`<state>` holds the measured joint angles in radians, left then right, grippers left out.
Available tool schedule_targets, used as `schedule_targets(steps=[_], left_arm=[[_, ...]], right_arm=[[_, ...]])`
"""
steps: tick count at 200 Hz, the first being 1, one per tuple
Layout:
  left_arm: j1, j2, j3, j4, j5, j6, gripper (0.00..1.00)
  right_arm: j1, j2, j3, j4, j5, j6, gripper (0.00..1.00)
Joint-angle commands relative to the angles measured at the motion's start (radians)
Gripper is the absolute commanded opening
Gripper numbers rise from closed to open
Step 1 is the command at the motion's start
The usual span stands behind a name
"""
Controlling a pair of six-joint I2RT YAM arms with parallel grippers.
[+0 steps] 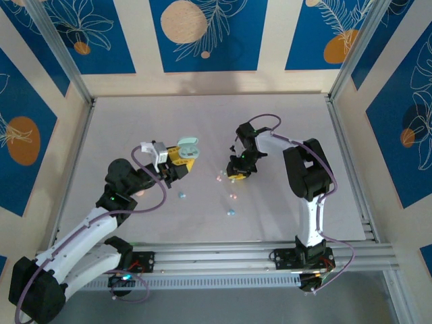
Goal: Insert wireless bluetooth earbuds into charging case
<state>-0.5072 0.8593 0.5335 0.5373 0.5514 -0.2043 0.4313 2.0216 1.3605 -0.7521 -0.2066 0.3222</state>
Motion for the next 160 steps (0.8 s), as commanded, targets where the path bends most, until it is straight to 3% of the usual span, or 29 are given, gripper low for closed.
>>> schedule_targets(steps=[1, 160], left_arm=[[-0.005, -0.008, 0.016, 0.016, 0.006, -0.010, 0.29], [-0.005, -0.002, 0.023, 0.016, 0.010, -0.021, 0.30]], right_arm=[[0.003, 0.009, -0.023, 0.002, -0.046, 0.010, 0.29], [-0.009, -0.009, -0.039, 0.070, -0.068, 0.039, 0.32]])
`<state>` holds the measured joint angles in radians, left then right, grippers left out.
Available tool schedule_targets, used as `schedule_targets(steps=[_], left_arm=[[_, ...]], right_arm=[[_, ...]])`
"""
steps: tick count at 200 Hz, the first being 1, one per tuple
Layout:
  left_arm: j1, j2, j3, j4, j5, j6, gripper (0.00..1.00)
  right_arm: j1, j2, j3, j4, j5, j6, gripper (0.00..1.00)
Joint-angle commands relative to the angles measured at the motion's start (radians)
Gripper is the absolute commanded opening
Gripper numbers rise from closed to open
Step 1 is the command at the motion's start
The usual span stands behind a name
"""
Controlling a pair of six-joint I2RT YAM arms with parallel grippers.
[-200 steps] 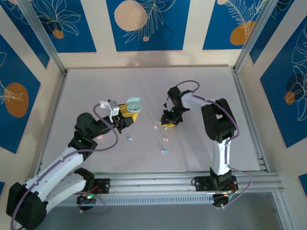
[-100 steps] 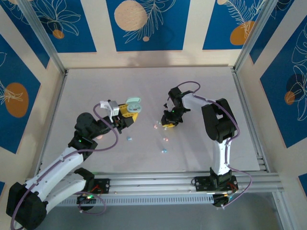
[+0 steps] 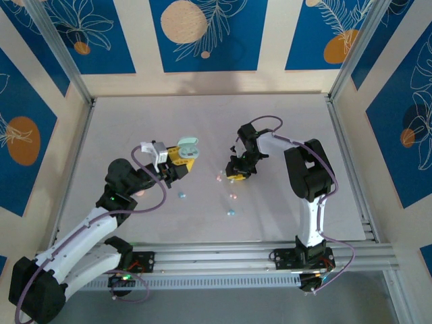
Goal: Insert wireless bluetooth earbuds into charging case
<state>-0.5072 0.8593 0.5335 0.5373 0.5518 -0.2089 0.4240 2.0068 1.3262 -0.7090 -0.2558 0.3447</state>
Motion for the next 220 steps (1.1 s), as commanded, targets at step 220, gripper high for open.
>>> schedule_targets(steps=[220], left_arm=[[-0.005, 0.015, 0.012, 0.035, -0.003, -0.015, 0.30]], right_arm=[[0.083, -0.167, -0.141, 0.013, 0.464, 0.188, 0.25]])
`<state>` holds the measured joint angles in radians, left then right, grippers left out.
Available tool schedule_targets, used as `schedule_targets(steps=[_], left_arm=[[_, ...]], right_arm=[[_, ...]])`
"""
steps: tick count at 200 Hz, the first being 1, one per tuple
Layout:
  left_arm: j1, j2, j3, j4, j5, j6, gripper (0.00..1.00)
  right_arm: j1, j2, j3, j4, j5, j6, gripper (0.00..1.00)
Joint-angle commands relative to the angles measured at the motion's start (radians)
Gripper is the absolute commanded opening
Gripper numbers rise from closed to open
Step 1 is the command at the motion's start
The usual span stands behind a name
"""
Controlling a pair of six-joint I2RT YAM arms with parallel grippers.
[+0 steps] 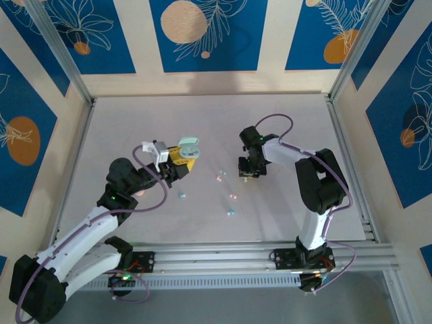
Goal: Insert wireless bluetooth earbuds into charging case
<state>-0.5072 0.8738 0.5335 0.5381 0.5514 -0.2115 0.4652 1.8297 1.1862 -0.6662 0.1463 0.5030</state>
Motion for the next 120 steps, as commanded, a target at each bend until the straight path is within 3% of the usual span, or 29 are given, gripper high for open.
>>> schedule_targets(steps=[1, 66, 120], left_arm=[[-0.005, 0.001, 0.012, 0.034, -0.002, -0.013, 0.30], [-0.005, 0.004, 0.011, 0.035, -0.004, -0.016, 0.30], [-0.005, 0.003, 0.011, 0.038, -0.004, -0.020, 0.31]], right_arm=[[0.044, 0.011, 0.000, -0.031, 0.063, 0.030, 0.25], [0.109, 0.019, 0.028, -0.073, 0.078, 0.043, 0.34], [0.097, 0.032, 0.047, -0.078, 0.080, 0.020, 0.38]])
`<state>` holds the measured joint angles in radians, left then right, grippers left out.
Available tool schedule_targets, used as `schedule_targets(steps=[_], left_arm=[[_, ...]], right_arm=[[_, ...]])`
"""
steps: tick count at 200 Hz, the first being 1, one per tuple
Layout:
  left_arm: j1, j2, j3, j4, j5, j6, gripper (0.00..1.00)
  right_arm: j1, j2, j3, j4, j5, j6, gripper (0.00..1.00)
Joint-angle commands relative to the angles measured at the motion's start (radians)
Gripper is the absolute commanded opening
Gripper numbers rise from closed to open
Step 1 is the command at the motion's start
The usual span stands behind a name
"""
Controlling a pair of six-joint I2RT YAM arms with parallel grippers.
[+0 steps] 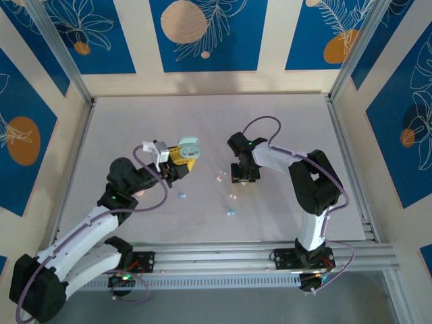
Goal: Insert wireless bluetooth earbuds into charging case
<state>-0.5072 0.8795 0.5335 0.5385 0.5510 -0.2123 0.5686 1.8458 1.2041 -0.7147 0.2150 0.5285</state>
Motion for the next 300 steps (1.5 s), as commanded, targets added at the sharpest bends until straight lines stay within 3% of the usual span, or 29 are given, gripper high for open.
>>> schedule_targets(steps=[1, 115, 223, 300], left_arm=[[-0.005, -0.003, 0.012, 0.038, -0.003, -0.020, 0.31], [-0.005, -0.002, 0.012, 0.043, -0.001, -0.027, 0.31], [-0.005, 0.001, 0.010, 0.043, 0.000, -0.027, 0.31], [-0.005, 0.004, 0.012, 0.043, 0.000, -0.026, 0.31]], right_arm=[[-0.007, 0.017, 0.029, -0.029, 0.010, -0.007, 0.38], [-0.033, 0.044, 0.090, -0.061, -0.006, -0.075, 0.39], [-0.030, 0.109, 0.129, -0.093, -0.068, -0.111, 0.26], [-0.029, 0.115, 0.133, -0.118, -0.091, -0.111, 0.27]])
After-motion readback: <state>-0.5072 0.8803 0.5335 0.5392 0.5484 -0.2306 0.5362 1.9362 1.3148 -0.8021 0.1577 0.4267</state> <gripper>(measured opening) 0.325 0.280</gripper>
